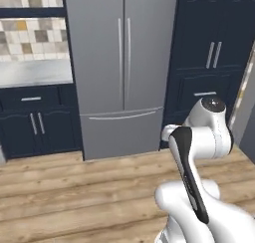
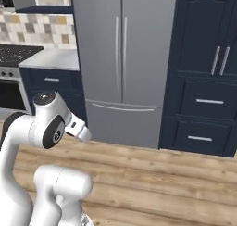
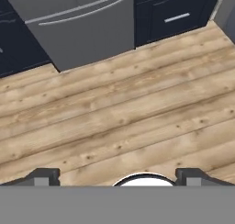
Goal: Move the hot dog bun to the plate on the dining table and place the condiment next to that plate. Then navigate to the fridge and take the sausage and place it on the plate as well.
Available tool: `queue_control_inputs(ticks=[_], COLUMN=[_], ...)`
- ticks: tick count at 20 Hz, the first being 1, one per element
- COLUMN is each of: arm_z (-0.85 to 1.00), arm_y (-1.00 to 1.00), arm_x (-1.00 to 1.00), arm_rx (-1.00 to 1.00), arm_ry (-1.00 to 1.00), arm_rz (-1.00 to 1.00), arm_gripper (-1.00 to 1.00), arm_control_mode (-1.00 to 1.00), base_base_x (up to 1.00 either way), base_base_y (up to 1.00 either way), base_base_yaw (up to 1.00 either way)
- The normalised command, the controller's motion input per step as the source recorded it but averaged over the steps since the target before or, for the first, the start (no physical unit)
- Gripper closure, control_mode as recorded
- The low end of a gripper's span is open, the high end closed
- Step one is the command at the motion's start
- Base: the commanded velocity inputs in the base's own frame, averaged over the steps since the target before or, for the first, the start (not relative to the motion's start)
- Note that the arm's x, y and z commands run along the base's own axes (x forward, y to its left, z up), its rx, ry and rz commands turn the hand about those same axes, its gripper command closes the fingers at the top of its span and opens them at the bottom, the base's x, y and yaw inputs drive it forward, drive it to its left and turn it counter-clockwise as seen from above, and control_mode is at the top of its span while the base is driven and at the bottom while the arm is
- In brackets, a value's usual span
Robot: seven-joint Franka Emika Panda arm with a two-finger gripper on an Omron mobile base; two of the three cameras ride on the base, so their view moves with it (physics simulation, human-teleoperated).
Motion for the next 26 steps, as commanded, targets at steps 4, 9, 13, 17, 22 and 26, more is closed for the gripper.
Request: queue_control_inputs(ticks=[4, 9, 13, 17, 22, 26], arm_z=[0.0, 0.0, 0.0, 0.0, 0.0, 0.0], arm_y=[0.0, 0.0, 0.0, 0.0, 0.0, 0.0], arm_x=[0.0, 0.0, 0.0, 0.0, 0.0, 0.0], arm_rx=[0.0, 0.0, 0.0, 0.0, 0.0, 0.0], arm_ry=[0.0, 0.0, 0.0, 0.0, 0.0, 0.0], arm_rz=[0.0, 0.0, 0.0, 0.0, 0.0, 0.0], arm_gripper=[-1.0, -1.0, -1.0, -1.0, -1.0, -1.0], arm_control_mode=[1.0, 1.0, 1.0, 1.0, 1.0, 1.0], base_base_x=[1.0, 0.94, 0.87, 0.78, 0.52, 0.25], base_base_y=[-0.35, -0.15, -0.1, -0.04, -0.01, 0.0], base_base_yaw=[0.06, 0.07, 0.09, 0.08, 0.01, 0.0])
